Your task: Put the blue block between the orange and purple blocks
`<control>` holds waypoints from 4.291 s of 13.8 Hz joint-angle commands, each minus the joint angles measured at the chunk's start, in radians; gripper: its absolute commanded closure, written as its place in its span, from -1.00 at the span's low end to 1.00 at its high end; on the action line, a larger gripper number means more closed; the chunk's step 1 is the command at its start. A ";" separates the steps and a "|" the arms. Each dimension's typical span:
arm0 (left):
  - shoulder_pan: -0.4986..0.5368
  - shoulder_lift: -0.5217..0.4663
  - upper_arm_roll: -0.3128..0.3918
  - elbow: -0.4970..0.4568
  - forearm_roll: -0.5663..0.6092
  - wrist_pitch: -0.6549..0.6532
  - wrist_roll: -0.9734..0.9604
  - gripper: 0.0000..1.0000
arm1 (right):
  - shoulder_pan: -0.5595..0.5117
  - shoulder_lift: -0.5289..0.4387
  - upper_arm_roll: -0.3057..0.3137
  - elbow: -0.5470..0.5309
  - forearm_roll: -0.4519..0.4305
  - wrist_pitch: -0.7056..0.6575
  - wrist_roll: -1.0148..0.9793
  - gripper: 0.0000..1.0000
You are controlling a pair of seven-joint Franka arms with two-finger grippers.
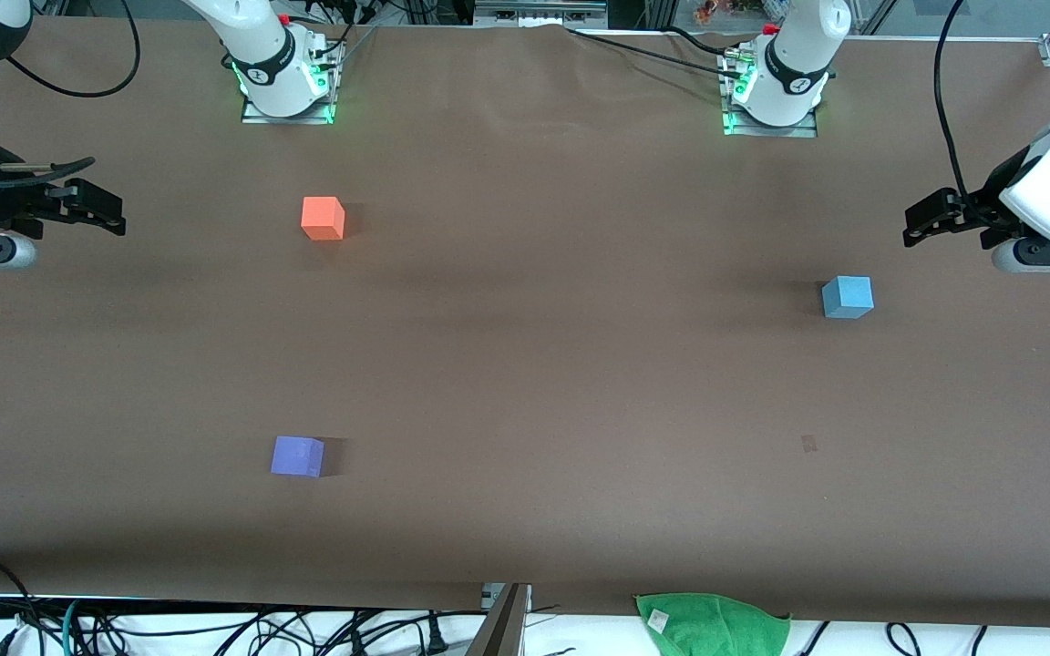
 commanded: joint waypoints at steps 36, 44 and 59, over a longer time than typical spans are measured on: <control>0.104 0.124 0.001 0.027 0.038 -0.070 0.067 -1.00 | -0.010 -0.007 0.005 -0.008 0.000 0.012 -0.016 -1.00; 0.162 0.190 0.001 -0.262 0.084 0.316 0.158 -1.00 | -0.012 -0.007 0.004 -0.008 0.002 0.012 -0.016 -1.00; 0.172 0.251 -0.004 -0.679 0.138 0.826 0.188 -1.00 | -0.012 -0.007 0.004 -0.008 0.009 0.012 -0.016 -1.00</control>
